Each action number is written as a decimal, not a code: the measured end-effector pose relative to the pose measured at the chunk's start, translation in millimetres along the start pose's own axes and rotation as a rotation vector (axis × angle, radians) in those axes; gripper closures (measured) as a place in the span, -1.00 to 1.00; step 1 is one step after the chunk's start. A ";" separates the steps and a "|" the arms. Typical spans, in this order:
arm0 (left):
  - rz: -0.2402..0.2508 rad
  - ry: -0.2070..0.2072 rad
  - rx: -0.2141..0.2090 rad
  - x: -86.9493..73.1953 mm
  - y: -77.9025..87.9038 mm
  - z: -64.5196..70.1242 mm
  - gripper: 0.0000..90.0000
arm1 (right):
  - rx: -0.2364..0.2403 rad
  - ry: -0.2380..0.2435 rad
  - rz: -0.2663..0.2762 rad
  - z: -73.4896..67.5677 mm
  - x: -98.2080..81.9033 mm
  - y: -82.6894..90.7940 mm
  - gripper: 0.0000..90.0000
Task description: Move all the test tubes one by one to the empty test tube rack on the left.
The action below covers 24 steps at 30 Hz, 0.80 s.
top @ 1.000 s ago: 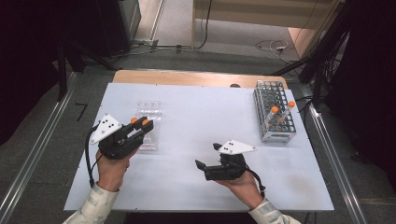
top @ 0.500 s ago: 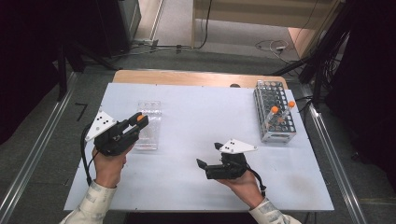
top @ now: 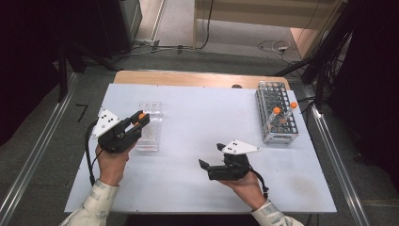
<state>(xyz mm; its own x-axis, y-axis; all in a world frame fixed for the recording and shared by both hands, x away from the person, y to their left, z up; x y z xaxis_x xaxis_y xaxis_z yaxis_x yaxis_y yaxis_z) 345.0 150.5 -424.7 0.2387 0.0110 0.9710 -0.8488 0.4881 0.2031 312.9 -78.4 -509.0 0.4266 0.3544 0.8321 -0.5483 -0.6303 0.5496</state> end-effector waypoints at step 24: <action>-0.077 -0.028 0.028 -26.6 -14.8 -2.3 0.55 | 0.004 0.002 -0.004 -0.7 -1.4 0.2 -0.71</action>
<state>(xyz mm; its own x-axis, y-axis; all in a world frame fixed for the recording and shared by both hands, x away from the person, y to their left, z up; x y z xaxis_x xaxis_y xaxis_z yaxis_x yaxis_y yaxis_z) 352.3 144.9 -453.8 0.2905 -0.0503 0.9555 -0.8416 0.4618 0.2802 311.7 -78.6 -510.0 0.4270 0.3583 0.8302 -0.5437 -0.6319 0.5524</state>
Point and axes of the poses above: each handheld gripper's, and its own axes: y roughly backward along the jaws, x roughly out of its top, z roughly to its right, the point moved 10 cm from there along -y, roughly forward along the jaws, and after that the axes turned 3 degrees about -x, right-handed, at the moved point
